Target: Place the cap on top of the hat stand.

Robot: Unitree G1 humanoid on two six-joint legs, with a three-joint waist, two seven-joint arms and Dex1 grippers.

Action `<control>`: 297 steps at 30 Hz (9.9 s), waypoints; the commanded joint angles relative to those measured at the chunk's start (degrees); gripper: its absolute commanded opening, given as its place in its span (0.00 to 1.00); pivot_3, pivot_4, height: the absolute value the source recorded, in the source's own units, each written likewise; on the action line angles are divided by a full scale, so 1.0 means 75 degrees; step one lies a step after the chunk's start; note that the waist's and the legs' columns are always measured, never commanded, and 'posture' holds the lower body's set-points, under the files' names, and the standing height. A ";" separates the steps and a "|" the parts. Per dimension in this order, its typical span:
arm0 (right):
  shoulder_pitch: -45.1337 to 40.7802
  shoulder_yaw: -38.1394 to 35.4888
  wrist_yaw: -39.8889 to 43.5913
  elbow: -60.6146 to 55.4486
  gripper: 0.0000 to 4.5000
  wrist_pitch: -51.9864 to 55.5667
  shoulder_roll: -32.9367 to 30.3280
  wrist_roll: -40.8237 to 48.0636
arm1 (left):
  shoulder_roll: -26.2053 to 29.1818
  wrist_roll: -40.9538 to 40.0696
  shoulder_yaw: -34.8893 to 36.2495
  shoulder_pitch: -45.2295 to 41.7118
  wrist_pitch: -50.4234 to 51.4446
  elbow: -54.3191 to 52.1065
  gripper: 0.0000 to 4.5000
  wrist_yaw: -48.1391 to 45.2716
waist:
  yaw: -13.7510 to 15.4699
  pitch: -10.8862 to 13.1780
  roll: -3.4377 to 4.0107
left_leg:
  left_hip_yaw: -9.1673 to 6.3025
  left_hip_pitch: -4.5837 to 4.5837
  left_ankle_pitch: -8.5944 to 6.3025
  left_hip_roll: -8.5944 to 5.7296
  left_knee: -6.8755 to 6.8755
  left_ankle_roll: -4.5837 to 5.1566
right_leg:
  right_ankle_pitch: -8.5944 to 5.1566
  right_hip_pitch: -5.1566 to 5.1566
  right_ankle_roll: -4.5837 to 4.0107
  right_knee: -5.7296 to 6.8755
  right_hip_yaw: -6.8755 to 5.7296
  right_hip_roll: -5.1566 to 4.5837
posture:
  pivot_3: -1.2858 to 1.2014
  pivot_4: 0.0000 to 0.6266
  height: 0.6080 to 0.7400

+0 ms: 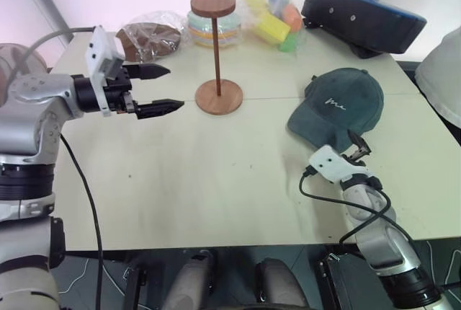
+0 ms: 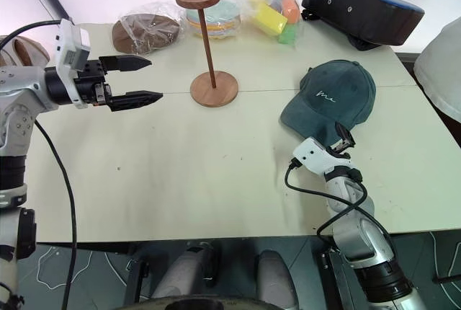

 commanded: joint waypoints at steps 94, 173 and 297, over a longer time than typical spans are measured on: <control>-0.0346 -0.2461 0.3138 -0.3975 0.99 0.3194 0.0703 0.2742 | -0.0259 -0.0202 0.0253 0.0244 -0.0187 0.0116 1.00 0.0523 | 0.0003 -0.0002 -0.0003 | -0.0001 0.0004 -0.0007 -0.0001 -0.0004 0.0011 | -0.0001 -0.0014 -0.0002 0.0034 0.0011 -0.0003 | 0.52 0.24 1.00; -0.1310 -0.1026 0.1318 0.2798 0.99 -0.2007 -0.1388 -0.0210 | 0.0055 -0.0625 0.0844 0.1400 0.0377 -0.1298 1.00 0.1319 | 0.0009 -0.0001 -0.0005 | -0.0002 0.0006 -0.0003 -0.0002 -0.0002 0.0004 | -0.0002 -0.0004 -0.0002 0.0029 0.0003 -0.0007 | 0.52 0.24 1.00; -0.5064 0.1469 -0.0618 0.2908 0.78 -0.2929 0.2779 -0.0837 | 0.0037 0.0129 0.0782 0.0959 -0.0166 -0.0692 1.00 0.1774 | -0.0237 0.0001 -0.0001 | 0.0001 -0.0007 0.0042 0.0001 -0.0045 -0.0071 | -0.0002 -0.0099 -0.0004 0.0054 0.0023 0.0025 | 0.52 0.24 1.00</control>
